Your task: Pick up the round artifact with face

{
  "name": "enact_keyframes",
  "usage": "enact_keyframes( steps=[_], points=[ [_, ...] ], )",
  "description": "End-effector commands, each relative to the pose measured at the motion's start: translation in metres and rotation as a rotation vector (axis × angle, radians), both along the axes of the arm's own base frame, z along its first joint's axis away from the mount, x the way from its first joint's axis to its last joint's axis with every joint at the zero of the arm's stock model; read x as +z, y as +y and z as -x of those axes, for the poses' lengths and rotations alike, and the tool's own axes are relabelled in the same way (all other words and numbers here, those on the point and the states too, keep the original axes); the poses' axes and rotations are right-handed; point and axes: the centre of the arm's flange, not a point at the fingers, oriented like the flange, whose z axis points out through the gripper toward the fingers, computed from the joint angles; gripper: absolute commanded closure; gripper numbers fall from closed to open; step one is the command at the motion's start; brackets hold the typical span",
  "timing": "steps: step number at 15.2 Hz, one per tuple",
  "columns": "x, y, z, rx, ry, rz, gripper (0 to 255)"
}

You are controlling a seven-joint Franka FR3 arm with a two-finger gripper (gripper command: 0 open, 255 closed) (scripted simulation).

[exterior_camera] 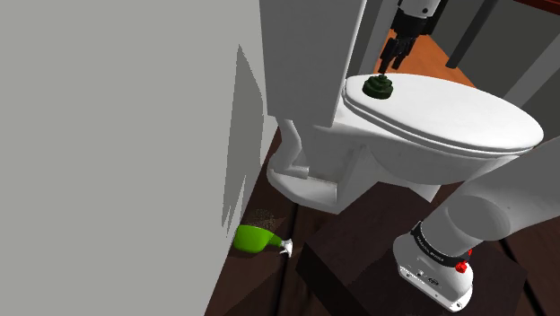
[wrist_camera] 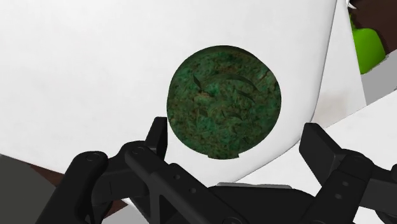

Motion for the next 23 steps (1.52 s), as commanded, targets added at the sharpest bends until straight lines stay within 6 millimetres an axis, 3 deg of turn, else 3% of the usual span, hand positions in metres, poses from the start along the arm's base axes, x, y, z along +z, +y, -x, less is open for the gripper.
enact_keyframes(
  steps=[1, 4, 5, 14, 23],
  points=[
    [-0.012, -0.002, 0.000, 0.000, 0.000, 0.000, 0],
    [-0.021, -0.002, 0.000, 0.000, 0.000, 0.000, 0],
    [-0.021, -0.002, 0.000, 0.000, -0.001, 0.000, 255],
    [-0.021, -0.002, 0.000, 0.000, 0.000, 0.000, 255],
    [0.027, -0.002, 0.000, 0.000, 0.000, 0.000, 255]
  ],
)
